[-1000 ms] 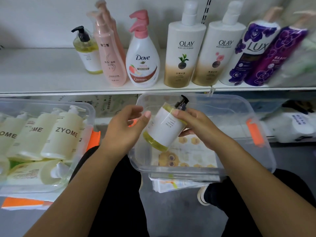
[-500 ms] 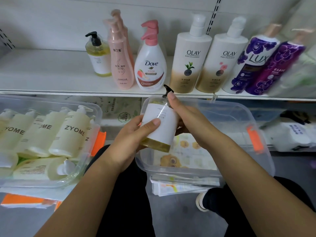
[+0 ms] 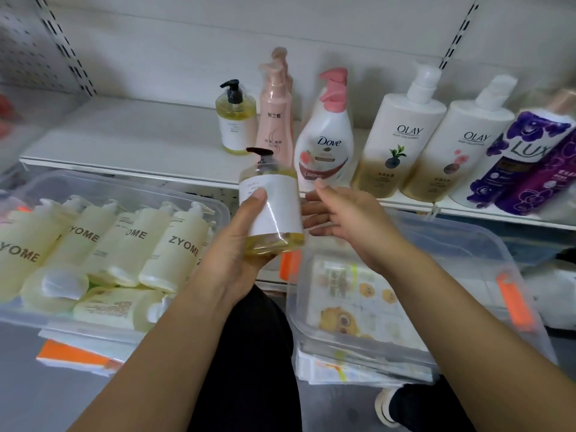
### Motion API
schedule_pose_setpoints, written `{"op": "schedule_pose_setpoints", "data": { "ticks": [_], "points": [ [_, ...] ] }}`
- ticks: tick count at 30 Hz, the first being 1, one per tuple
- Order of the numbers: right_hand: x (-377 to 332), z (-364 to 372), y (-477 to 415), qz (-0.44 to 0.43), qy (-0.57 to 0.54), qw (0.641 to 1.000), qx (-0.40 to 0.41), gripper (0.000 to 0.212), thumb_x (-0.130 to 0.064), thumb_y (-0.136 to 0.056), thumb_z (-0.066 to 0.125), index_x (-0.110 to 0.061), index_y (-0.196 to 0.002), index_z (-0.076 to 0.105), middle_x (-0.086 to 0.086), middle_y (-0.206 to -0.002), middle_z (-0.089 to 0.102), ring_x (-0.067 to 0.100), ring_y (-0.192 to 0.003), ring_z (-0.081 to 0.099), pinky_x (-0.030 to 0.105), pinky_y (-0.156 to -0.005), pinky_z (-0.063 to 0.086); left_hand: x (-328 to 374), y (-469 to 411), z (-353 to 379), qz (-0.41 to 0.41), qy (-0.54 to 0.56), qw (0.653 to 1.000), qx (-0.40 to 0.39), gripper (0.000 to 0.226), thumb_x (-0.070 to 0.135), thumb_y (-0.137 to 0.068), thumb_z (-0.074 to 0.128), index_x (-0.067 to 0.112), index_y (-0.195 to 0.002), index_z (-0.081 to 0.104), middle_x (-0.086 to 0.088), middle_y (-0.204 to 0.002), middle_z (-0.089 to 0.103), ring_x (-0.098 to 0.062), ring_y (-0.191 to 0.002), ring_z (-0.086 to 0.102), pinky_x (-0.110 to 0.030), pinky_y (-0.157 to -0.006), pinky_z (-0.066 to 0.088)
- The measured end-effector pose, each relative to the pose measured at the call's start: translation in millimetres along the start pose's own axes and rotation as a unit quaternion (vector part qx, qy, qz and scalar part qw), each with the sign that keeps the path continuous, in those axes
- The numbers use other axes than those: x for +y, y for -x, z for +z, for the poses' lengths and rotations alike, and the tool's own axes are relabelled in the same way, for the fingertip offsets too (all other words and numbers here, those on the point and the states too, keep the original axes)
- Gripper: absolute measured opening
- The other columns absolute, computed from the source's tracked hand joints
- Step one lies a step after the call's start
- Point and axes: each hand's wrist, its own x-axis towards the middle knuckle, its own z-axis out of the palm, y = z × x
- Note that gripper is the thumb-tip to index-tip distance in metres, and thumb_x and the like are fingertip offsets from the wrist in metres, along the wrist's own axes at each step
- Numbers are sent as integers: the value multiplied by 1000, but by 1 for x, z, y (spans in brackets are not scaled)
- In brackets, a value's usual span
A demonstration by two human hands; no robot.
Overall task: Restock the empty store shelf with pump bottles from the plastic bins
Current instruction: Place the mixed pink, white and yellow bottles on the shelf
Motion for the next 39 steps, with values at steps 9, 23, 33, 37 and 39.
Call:
{"op": "schedule_pose_setpoints", "data": {
  "ticks": [9,23,33,37,39],
  "points": [
    [16,34,-69,-93,365,926,24,42,-40,-99,60,-14,-131,66,3,-130,66,20,-119,61,27,-95,45,78,-47,-46,85,-111,984,107,47,22,-77,82,10,-118,64,-7,-106,75,-25,-100,72,-46,-84,58],
    [41,54,-100,-133,622,770,46,57,-58,-97,49,-11,-123,65,4,-123,61,24,-123,48,35,-99,40,99,-143,-71,172,-350,915,99,78,23,-50,96,29,-121,63,5,-117,67,-15,-103,69,-41,-93,55],
    [54,52,-103,-146,606,780,43,66,-61,-98,46,-10,-139,54,-1,-135,51,21,-128,42,35,-100,43,107,-173,-80,164,-416,894,28,73,16,-66,91,32,-129,58,16,-120,67,-10,-107,66,-32,-92,52],
    [55,50,-104,-144,615,774,41,65,-60,-98,46,-11,-141,53,-1,-136,49,20,-129,41,35,-97,44,110,-173,-79,165,-444,881,16,73,16,-70,89,30,-133,54,14,-124,64,-7,-106,64,-18,-80,50],
    [58,49,-104,-150,617,771,43,66,-59,-97,47,-11,-142,52,-1,-137,50,21,-128,42,34,-96,44,111,-173,-79,159,-460,873,13,73,16,-72,87,31,-134,52,14,-125,63,-7,-107,63,-21,-84,49]
  ]
}}
